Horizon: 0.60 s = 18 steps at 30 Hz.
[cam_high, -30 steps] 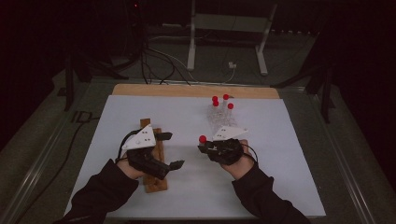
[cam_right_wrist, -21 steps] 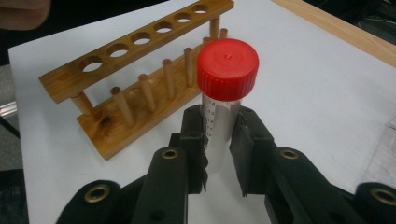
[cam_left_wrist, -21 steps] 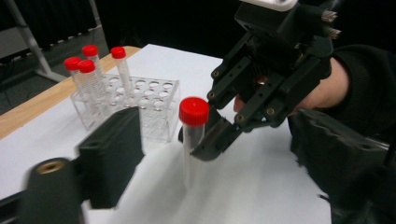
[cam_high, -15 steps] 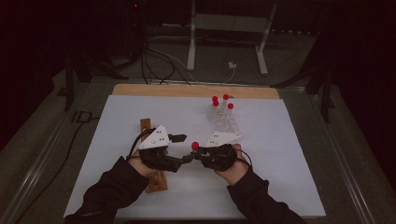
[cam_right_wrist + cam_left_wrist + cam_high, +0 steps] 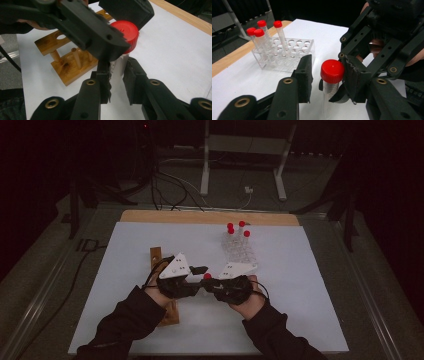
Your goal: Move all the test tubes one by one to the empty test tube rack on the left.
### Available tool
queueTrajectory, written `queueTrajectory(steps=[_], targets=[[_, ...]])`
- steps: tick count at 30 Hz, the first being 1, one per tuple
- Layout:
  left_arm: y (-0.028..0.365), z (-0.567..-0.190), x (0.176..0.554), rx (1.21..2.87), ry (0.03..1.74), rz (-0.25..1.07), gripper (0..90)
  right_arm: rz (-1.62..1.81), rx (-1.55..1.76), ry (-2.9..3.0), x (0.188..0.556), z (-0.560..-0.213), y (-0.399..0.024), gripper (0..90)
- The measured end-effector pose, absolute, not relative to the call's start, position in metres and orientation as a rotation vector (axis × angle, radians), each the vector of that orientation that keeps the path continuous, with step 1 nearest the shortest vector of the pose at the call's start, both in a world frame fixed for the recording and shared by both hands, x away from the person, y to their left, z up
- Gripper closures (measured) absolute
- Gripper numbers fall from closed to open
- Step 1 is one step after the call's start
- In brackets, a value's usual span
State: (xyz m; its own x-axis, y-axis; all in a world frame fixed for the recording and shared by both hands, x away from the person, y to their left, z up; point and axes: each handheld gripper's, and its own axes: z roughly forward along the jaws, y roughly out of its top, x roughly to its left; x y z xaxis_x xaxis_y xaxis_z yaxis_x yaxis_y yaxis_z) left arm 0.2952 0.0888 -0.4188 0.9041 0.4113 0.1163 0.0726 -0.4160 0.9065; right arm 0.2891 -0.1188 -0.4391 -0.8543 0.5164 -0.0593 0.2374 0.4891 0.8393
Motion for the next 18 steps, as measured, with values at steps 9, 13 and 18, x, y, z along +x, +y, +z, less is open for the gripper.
queueTrajectory(steps=[9,13,18], targets=[[0.0876,-0.4210,0.2955,1.995,0.342,0.381,71.7,1.297,0.649,2.438,0.2900,-0.4408,-0.1189,74.7],[0.0885,-0.4205,0.2970,2.002,0.342,0.380,72.0,1.315,0.655,2.438,0.2909,-0.4425,-0.1197,72.9],[0.0931,-0.4170,0.2983,1.988,0.357,0.395,72.1,1.318,0.680,2.406,0.2887,-0.4417,-0.1231,52.3]])
